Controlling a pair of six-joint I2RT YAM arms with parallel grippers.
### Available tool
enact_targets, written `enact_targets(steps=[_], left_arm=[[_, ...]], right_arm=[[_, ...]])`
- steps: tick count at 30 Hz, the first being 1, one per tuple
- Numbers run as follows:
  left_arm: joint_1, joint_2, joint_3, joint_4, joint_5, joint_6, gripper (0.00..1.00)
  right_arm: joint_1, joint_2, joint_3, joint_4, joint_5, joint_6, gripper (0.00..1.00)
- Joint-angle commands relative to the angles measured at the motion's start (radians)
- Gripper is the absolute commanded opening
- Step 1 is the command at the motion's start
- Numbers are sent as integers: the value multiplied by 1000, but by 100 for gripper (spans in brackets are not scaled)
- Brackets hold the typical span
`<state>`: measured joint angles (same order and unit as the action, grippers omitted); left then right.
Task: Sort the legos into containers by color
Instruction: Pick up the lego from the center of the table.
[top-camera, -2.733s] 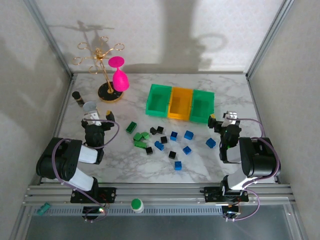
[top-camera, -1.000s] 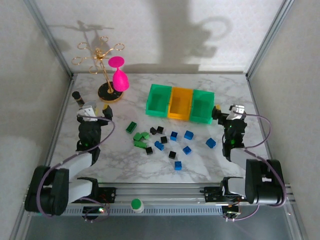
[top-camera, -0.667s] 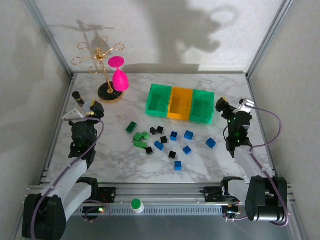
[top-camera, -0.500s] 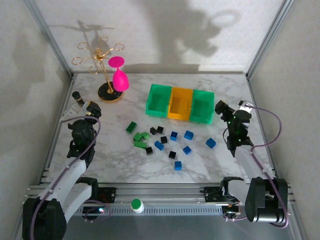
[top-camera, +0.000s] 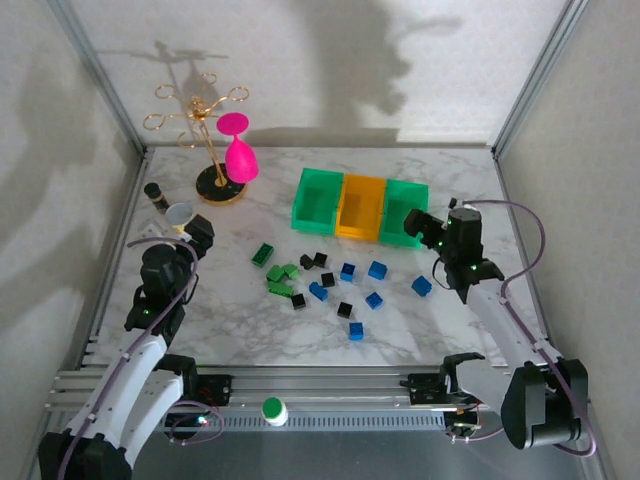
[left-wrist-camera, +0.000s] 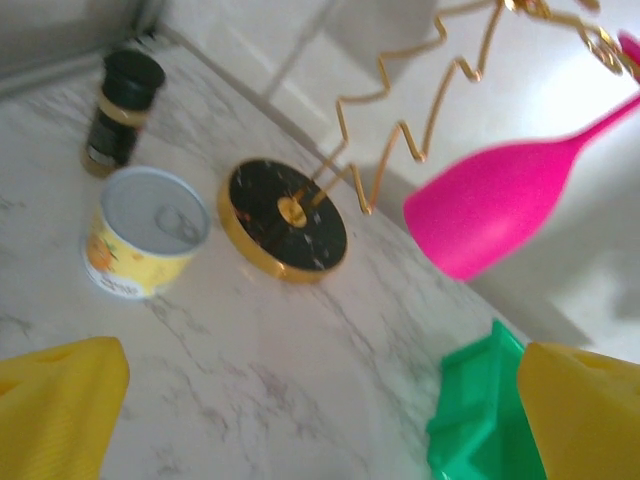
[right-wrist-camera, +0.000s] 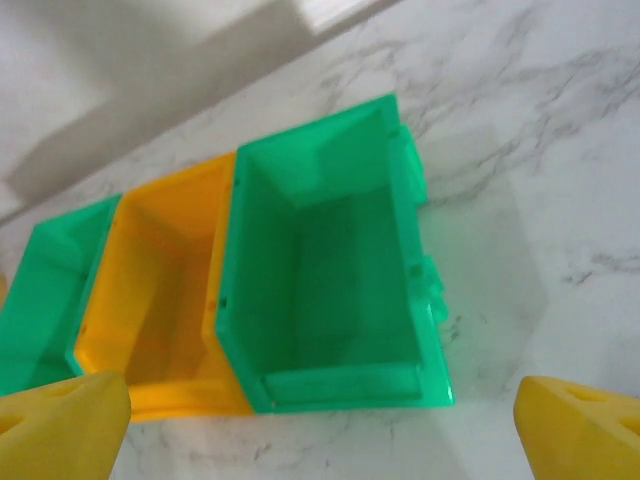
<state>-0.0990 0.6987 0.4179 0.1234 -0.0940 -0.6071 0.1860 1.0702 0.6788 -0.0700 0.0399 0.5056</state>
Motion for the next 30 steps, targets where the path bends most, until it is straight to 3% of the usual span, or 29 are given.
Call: enact_targets(steps=[1,10,16,24,30], left_arm=[[-61,-18,10,-69,117,-15,99],[-365,14,26,-85,74,-61,99],[-575,59,18,-34,-34,-65,99],[-719,153,44,11,-123,-50,99],[-742,200,83,-36,-172,-33,99]], right_arm=[[68,30,59,-147,2,19,99],[362,126,104,-348,147,119,99],[503,193,123,-404,232,188,99],[601,339,202,-338,226,241,93],[653,450,291,-334,290,279,82]])
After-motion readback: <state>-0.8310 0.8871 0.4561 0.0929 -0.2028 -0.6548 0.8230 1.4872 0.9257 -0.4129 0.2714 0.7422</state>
